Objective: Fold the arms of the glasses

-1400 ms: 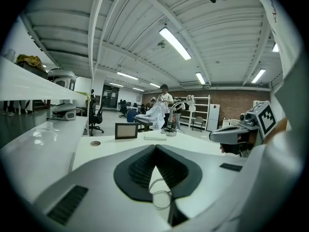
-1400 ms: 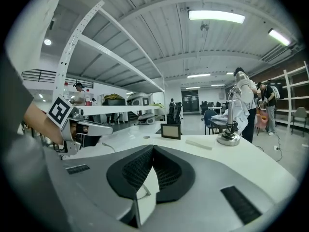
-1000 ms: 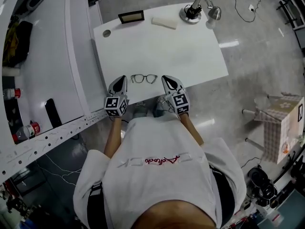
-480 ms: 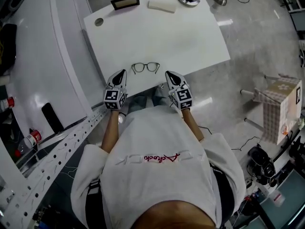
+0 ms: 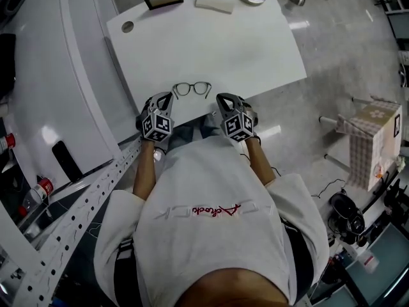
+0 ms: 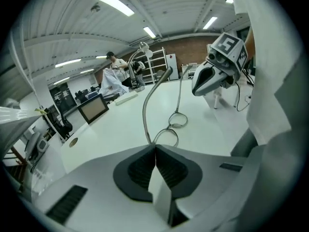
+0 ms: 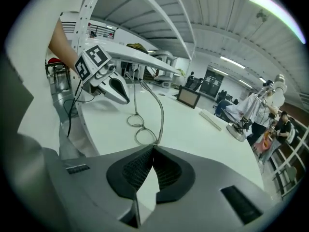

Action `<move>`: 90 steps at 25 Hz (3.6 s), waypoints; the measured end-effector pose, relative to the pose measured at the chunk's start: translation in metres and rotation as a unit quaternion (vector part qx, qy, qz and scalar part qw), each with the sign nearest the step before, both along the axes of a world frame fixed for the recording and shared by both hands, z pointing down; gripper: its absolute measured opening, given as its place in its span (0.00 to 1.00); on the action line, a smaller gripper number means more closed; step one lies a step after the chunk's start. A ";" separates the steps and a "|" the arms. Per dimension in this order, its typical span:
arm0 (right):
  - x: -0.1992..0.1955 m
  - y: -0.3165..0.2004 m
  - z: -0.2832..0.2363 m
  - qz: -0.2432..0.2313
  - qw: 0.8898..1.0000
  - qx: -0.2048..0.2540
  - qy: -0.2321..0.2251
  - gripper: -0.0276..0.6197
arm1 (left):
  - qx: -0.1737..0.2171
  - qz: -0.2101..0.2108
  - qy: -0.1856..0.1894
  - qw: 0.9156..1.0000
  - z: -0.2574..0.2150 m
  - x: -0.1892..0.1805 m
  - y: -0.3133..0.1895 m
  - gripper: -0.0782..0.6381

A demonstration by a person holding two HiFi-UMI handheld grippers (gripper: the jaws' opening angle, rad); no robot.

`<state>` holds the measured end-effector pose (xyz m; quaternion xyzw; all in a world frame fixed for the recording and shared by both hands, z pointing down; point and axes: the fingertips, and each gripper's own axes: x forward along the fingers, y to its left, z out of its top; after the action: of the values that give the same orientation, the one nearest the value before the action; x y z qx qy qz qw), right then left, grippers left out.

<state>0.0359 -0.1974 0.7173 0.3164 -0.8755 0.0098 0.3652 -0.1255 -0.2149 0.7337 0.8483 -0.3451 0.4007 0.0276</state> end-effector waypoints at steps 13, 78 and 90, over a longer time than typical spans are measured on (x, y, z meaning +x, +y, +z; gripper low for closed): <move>-0.015 -0.028 0.026 -0.123 0.990 -0.015 0.062 0.29 | -0.036 0.057 -0.053 0.996 0.010 0.003 -0.027 0.43; -0.039 -0.037 0.012 -0.239 0.967 -0.010 0.089 0.13 | -0.124 0.275 -0.148 0.942 0.040 0.057 -0.020 0.18; -0.065 -0.029 0.024 -0.297 0.947 -0.050 0.107 0.13 | -0.110 0.259 -0.124 0.951 0.032 0.044 -0.024 0.27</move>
<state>-0.0290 -0.2264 0.7409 0.0221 -0.8840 -0.0891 0.4583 -0.0817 -0.2388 0.7652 0.8437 -0.0676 0.5318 -0.0269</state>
